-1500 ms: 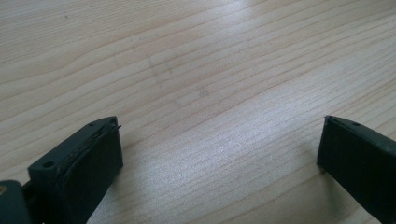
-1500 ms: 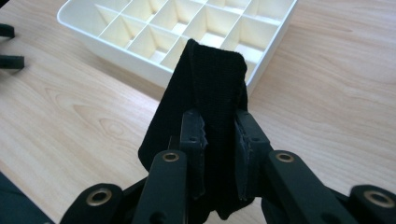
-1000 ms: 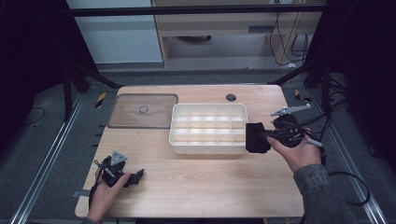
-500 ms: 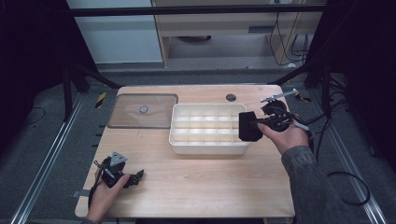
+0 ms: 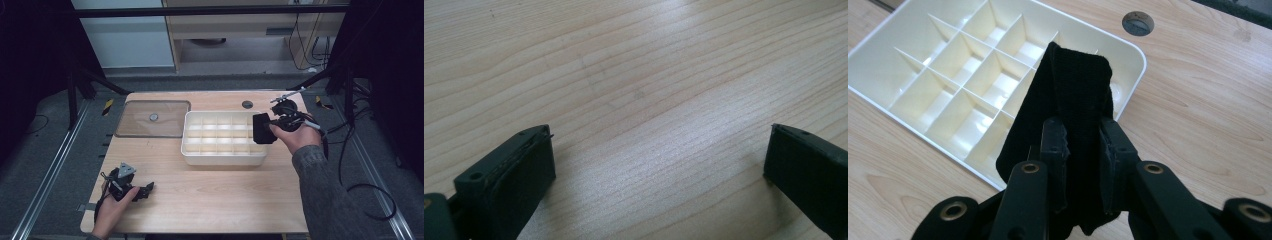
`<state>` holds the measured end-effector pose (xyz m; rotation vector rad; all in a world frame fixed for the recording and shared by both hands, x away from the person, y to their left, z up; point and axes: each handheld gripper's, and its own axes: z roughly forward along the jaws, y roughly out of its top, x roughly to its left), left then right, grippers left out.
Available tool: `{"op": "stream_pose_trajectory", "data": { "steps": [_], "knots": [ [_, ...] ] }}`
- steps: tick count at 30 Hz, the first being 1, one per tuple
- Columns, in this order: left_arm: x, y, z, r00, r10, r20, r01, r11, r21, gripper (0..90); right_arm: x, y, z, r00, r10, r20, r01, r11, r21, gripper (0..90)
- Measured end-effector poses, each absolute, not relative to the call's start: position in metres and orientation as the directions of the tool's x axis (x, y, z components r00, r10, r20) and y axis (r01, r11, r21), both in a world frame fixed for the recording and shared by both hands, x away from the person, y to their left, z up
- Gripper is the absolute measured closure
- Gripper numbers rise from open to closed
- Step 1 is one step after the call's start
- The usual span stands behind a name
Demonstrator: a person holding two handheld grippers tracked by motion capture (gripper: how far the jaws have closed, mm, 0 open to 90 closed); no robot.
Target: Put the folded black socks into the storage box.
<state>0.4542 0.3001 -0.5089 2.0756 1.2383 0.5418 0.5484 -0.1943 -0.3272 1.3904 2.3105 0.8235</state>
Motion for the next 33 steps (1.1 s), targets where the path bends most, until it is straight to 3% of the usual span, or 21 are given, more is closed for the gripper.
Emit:
{"op": "stream_pose_trajectory", "data": {
  "steps": [18, 33],
  "knots": [
    [0.454, 0.3, -0.509, 0.467, 0.884, 0.016, 0.615, -0.338, 0.713, 0.0, 0.556, -0.181, -0.368, -0.491, 0.871, -0.004, 0.729, 0.413, 0.547, 75.6],
    [0.454, 0.3, -0.509, 0.47, 0.883, 0.021, 0.615, -0.344, 0.71, 0.0, 0.564, -0.177, -0.378, -0.475, 0.879, -0.025, 0.742, 0.416, 0.526, 75.4]
  ]
}}
